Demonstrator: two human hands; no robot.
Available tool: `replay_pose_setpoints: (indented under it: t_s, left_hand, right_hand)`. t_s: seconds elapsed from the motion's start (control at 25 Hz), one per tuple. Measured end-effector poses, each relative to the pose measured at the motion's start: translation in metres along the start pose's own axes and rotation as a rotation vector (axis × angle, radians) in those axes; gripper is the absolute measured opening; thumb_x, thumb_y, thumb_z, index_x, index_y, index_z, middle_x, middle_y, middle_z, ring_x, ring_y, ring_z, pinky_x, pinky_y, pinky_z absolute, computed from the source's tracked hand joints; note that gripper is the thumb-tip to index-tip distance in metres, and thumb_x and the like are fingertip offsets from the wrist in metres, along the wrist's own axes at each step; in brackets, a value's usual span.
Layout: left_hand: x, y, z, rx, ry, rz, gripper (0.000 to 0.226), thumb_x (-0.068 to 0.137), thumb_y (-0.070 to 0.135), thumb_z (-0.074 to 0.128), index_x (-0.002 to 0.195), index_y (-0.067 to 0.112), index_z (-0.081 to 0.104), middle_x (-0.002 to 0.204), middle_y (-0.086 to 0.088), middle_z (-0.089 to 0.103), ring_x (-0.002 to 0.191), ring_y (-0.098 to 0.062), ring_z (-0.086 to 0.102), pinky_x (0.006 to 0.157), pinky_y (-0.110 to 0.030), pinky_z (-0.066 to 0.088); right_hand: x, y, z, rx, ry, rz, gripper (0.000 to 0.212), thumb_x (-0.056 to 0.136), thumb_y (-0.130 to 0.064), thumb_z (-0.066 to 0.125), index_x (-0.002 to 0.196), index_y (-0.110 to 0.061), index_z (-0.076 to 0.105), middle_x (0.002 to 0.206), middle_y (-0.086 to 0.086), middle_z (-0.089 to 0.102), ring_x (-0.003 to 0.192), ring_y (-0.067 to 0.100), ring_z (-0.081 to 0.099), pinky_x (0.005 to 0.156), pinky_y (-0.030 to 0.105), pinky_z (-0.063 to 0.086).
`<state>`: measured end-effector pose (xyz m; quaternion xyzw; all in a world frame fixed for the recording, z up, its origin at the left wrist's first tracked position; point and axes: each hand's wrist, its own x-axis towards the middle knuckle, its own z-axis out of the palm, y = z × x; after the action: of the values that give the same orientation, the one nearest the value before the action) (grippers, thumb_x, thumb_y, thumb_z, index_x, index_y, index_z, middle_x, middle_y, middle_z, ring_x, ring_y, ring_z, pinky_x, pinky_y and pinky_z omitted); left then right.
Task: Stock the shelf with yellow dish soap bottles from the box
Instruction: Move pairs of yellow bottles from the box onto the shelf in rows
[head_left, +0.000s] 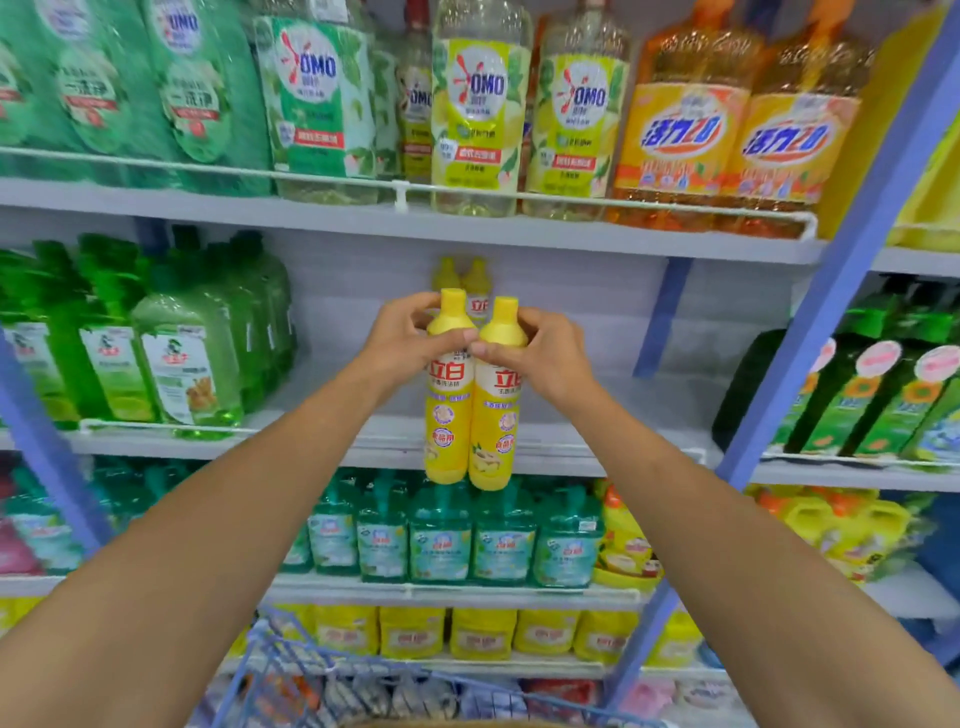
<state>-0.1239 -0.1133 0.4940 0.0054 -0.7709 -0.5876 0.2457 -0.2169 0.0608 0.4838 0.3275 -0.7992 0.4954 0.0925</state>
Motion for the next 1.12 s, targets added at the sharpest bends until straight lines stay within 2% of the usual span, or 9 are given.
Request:
replay_pose_setpoints:
  t_s: [0.12,0.32,0.4,0.52,0.64,0.8,0.96,1.12]
  left_hand:
    - [0.022,-0.008,-0.009,0.002,0.058,-0.009,0.044,0.078,0.015,0.085,0.119,0.009,0.069,0.099,-0.009,0.073,0.079,-0.011,0.070,0.062,-0.019,0.054]
    - [0.047,-0.032,-0.023,0.011,0.083,-0.019,0.039,0.078,0.015,0.085,0.114,0.012,0.070,0.094,-0.001,0.072,0.070,0.000,0.070,0.059,-0.015,0.053]
    - [0.061,-0.041,-0.027,0.018,0.092,-0.013,0.040,0.078,0.018,0.085,0.114,0.018,0.068,0.096,0.002,0.072,0.077,-0.004,0.070,0.062,-0.016,0.055]
    - [0.080,-0.058,-0.031,0.023,0.101,-0.013,0.039,0.075,0.025,0.087,0.110,0.025,0.070,0.099,0.002,0.073,0.086,-0.015,0.071,0.070,-0.025,0.057]
    - [0.091,-0.080,-0.027,0.013,0.151,-0.020,0.042,0.070,0.026,0.090,0.108,0.021,0.073,0.098,-0.004,0.074,0.088,-0.018,0.070,0.071,-0.028,0.054]
    - [0.097,-0.097,-0.020,-0.016,0.140,-0.054,0.042,0.073,0.024,0.089,0.111,0.020,0.072,0.103,-0.005,0.074,0.091,-0.021,0.071,0.075,-0.030,0.060]
    - [0.081,-0.106,-0.019,-0.075,0.120,-0.054,0.049,0.076,0.020,0.087,0.120,0.014,0.068,0.106,-0.001,0.075,0.091,-0.009,0.072,0.076,-0.023,0.060]
    - [0.070,-0.116,-0.019,-0.076,0.082,-0.073,0.042,0.077,0.019,0.086,0.115,0.010,0.069,0.105,-0.002,0.077,0.092,-0.012,0.074,0.083,-0.032,0.061]
  right_hand:
    - [0.024,0.004,0.012,0.018,0.002,-0.007,0.068,0.053,-0.072,0.082,0.099,-0.021,0.075,0.086,-0.006,0.077,0.081,0.008,0.074,0.076,0.041,0.062]
    - [0.045,0.007,0.039,-0.051,0.076,0.005,0.057,0.061,-0.064,0.085,0.097,-0.023,0.073,0.084,-0.007,0.075,0.079,0.009,0.070,0.074,0.039,0.060]
    - [0.055,0.010,0.047,-0.089,0.108,0.005,0.058,0.062,-0.065,0.084,0.099,-0.022,0.073,0.086,-0.006,0.075,0.079,0.009,0.071,0.074,0.038,0.061]
    - [0.070,0.019,0.055,-0.097,0.139,0.013,0.063,0.061,-0.071,0.081,0.099,-0.022,0.073,0.086,-0.007,0.075,0.077,0.006,0.071,0.072,0.036,0.061]
    - [0.079,0.034,0.066,-0.168,0.135,0.009,0.067,0.059,-0.075,0.079,0.099,-0.022,0.072,0.085,-0.007,0.074,0.074,0.008,0.069,0.072,0.035,0.059]
    - [0.080,0.059,0.079,-0.174,0.172,0.030,0.077,0.058,-0.079,0.076,0.111,-0.024,0.070,0.098,-0.005,0.074,0.086,0.013,0.069,0.077,0.036,0.059]
    - [0.069,0.070,0.084,-0.115,0.176,0.045,0.076,0.059,-0.069,0.083,0.121,-0.028,0.064,0.108,-0.005,0.073,0.093,0.012,0.069,0.081,0.028,0.058]
    - [0.047,0.088,0.091,0.039,0.045,0.102,0.054,0.068,-0.043,0.091,0.110,-0.030,0.061,0.105,-0.010,0.073,0.094,0.005,0.070,0.085,0.031,0.060]
